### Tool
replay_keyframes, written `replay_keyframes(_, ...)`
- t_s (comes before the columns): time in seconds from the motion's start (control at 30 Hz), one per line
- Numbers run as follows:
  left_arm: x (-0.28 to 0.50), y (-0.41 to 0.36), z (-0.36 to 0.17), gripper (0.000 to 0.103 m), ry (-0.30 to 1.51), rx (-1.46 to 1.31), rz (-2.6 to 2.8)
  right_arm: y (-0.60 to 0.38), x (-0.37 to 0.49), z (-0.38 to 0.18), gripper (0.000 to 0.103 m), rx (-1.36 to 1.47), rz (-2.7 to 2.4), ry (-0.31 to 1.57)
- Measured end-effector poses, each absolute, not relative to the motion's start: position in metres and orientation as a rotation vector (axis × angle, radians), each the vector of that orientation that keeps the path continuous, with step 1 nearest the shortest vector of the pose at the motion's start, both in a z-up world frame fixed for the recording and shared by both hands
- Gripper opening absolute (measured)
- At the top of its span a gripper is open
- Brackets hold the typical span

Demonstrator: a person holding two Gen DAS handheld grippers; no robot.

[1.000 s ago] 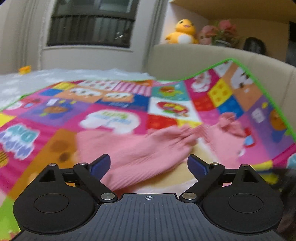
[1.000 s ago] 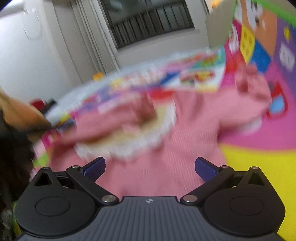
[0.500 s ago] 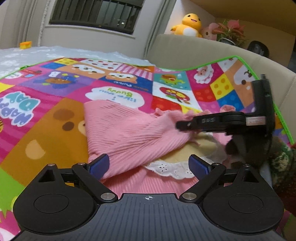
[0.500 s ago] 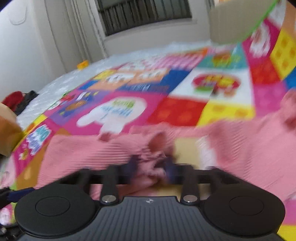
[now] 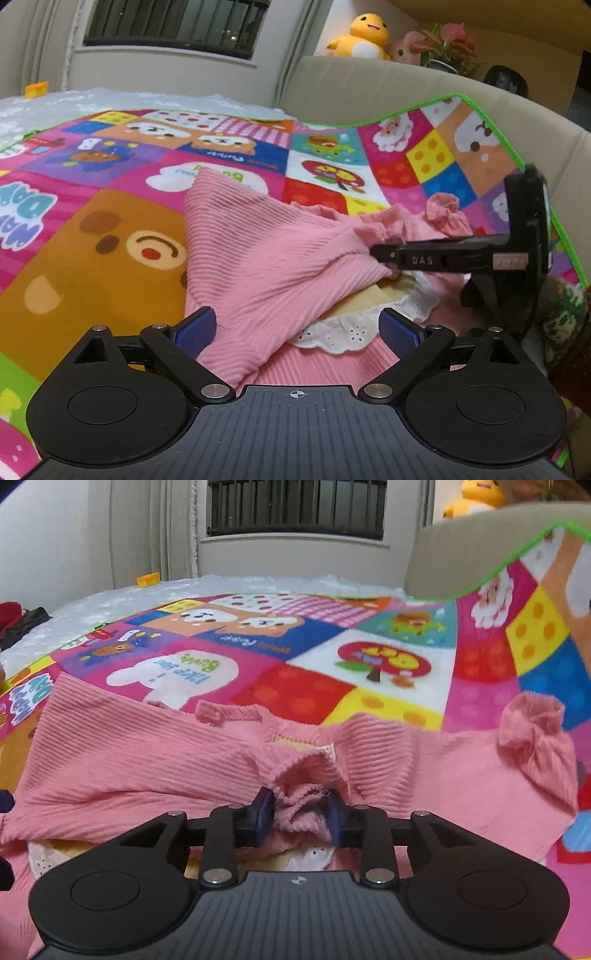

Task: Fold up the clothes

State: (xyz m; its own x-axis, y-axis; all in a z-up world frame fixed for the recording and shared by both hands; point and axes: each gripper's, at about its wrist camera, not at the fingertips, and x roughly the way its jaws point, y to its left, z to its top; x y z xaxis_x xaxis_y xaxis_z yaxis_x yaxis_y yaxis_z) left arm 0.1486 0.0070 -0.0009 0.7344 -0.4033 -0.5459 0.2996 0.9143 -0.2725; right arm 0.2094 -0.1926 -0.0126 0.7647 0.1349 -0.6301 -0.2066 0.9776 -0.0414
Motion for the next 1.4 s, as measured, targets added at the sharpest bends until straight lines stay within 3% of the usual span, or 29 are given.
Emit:
replay_keyframes(0.07, 0.149, 0.007, -0.001, 0.099, 0.641, -0.165, -0.385, -0.189, 0.204, 0.002, 0.04, -0.135, 0.181, 0.624)
replay_keyframes(0.23, 0.149, 0.008, -0.001, 0.099, 0.641, -0.168, -0.384, -0.182, 0.192, 0.04, 0.042, -0.088, 0.258, 0.5)
replay_keyframes(0.53, 0.149, 0.009, -0.001, 0.099, 0.643, -0.171, -0.389, -0.173, 0.208, -0.015, 0.042, -0.073, 0.305, 0.69)
replay_keyframes(0.7, 0.149, 0.01, 0.008, 0.099, 0.618, -0.183, -0.407, -0.181, 0.197, 0.0, 0.043, -0.076, 0.324, 0.658)
replay_keyframes(0.8, 0.149, 0.013, 0.021, 0.099, 0.577, -0.211, -0.441, -0.209, 0.187, 0.019, 0.049, -0.039, 0.292, 0.597)
replay_keyframes(1.03, 0.165, 0.02, 0.03, 0.101, 0.536, -0.285, -0.429, -0.295, 0.2, 0.04, 0.049, -0.173, -0.111, 0.459)
replay_keyframes(1.1, 0.169, 0.029, 0.028, 0.101, 0.545, -0.309, -0.394, -0.308, 0.217, 0.033, 0.052, -0.241, -0.157, 0.494)
replay_keyframes(1.17, 0.17, 0.037, 0.028, 0.101, 0.551, -0.328, -0.369, -0.315, 0.235, 0.022, 0.06, -0.291, -0.191, 0.529)
replay_keyframes(1.3, 0.165, 0.051, 0.028, 0.102, 0.555, -0.327, -0.331, -0.316, 0.26, -0.005, 0.065, -0.346, -0.191, 0.605)
replay_keyframes(1.37, 0.163, 0.057, 0.026, 0.102, 0.562, -0.335, -0.316, -0.314, 0.265, -0.014, 0.059, -0.365, -0.182, 0.624)
replay_keyframes(1.4, 0.162, 0.06, 0.025, 0.102, 0.566, -0.339, -0.308, -0.315, 0.265, -0.013, 0.046, -0.374, -0.181, 0.624)
